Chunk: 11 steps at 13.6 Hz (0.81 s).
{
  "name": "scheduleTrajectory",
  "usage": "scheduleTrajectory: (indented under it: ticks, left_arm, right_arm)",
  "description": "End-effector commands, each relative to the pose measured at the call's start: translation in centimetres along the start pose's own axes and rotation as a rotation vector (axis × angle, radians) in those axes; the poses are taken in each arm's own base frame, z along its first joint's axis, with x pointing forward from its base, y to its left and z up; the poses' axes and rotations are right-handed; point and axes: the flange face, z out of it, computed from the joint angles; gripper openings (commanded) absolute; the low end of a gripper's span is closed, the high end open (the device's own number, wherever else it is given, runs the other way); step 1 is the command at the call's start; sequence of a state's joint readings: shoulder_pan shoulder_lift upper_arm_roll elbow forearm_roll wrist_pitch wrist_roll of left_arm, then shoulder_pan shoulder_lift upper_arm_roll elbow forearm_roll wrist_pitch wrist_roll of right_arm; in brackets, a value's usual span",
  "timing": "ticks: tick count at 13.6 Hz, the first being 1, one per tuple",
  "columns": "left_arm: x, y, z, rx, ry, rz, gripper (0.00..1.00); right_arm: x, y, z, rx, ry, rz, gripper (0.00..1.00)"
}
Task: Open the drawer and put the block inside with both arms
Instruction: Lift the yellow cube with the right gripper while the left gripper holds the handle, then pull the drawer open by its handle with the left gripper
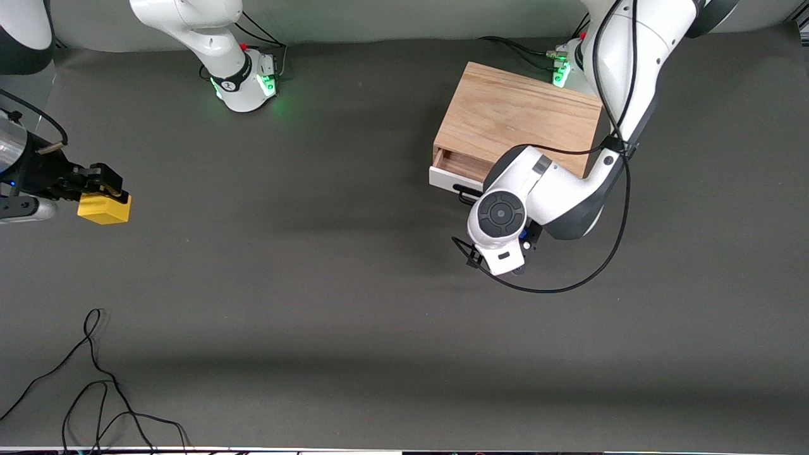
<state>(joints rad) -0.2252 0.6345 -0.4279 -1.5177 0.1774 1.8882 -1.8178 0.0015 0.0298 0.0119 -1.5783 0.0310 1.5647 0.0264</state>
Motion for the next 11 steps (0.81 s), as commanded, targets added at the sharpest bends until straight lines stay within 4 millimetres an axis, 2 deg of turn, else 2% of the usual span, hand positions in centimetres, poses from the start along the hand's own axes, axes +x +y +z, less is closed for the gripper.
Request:
scheduleTrajectory:
  ticks: [1, 3, 5, 9, 11]
  left_arm:
    - [-0.2, -0.1, -1.3, 0.003, 0.029, -0.017, 1.00]
    - [0.3, -0.6, -2.4, 0.054, 0.042, -0.027, 1.00]
    - [0.4, -1.0, -2.4, 0.094, 0.045, -0.035, 1.00]
    - [0.4, -1.5, -0.1, 0.151, 0.053, -0.033, 1.00]
    - [0.2, -1.4, 0.3, 0.150, 0.049, -0.031, 1.00]
  right_arm:
    - [-0.9, -3.8, -0.7, 0.007, -0.010, 0.099, 0.00]
    - [-1.3, -7.6, -0.5, 0.002, -0.017, 0.144, 0.00]
    - [-1.5, -9.7, -0.2, -0.002, -0.021, 0.210, 0.00]
    - [-1.6, -11.2, 0.0, 0.018, -0.026, 0.253, 0.00]
    - [-1.7, -11.4, 0.0, 0.016, -0.026, 0.252, 0.00]
